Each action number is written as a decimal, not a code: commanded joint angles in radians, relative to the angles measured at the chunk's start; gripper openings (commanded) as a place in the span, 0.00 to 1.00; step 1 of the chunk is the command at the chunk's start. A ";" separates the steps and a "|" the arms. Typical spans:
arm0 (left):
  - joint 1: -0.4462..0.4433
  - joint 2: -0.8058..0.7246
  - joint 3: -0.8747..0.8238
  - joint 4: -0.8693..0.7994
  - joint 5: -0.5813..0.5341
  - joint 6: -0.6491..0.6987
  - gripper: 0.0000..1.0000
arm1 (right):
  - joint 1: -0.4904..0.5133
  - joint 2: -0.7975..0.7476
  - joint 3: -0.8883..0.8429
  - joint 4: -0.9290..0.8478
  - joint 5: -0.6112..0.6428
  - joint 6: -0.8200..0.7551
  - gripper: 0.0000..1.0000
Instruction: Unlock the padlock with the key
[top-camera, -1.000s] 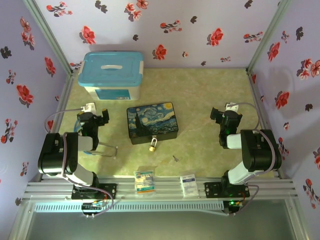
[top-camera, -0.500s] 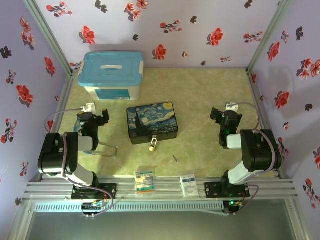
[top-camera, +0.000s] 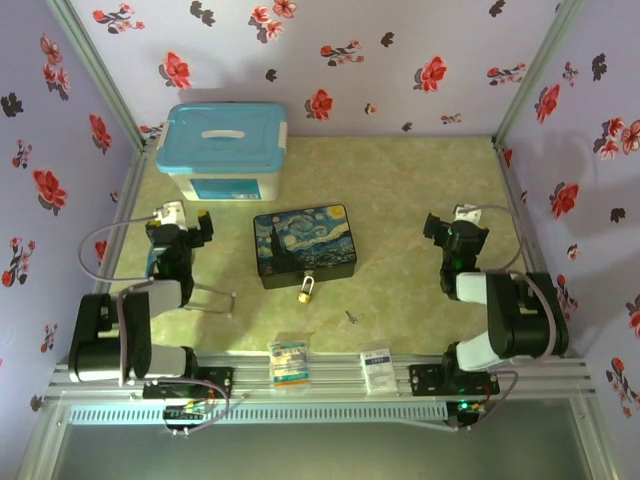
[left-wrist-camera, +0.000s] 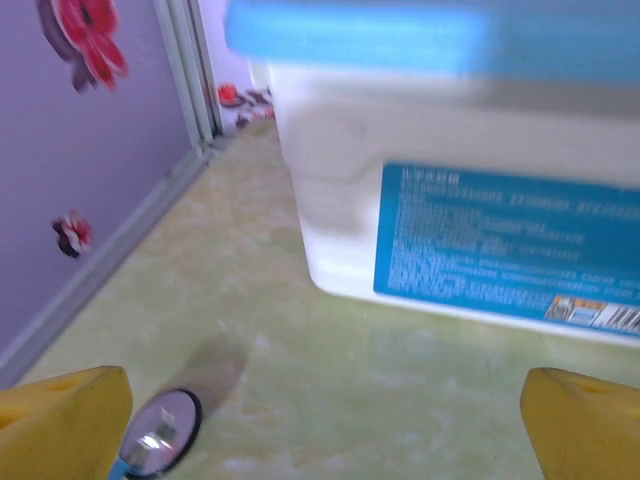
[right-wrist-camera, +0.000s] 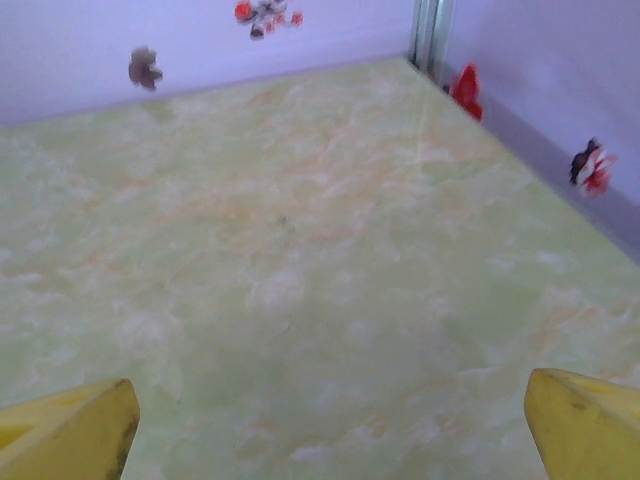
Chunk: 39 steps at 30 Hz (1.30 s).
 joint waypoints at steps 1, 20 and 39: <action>-0.009 -0.115 0.022 -0.166 -0.059 -0.042 1.00 | -0.005 -0.140 0.057 -0.217 0.061 0.068 0.99; -0.098 -0.708 0.078 -0.793 0.434 -0.815 1.00 | 0.123 -0.436 0.293 -1.108 -0.501 0.369 0.99; -0.707 -0.746 0.065 -0.821 0.286 -0.927 1.00 | 0.770 -0.355 0.197 -1.142 -0.217 0.506 0.89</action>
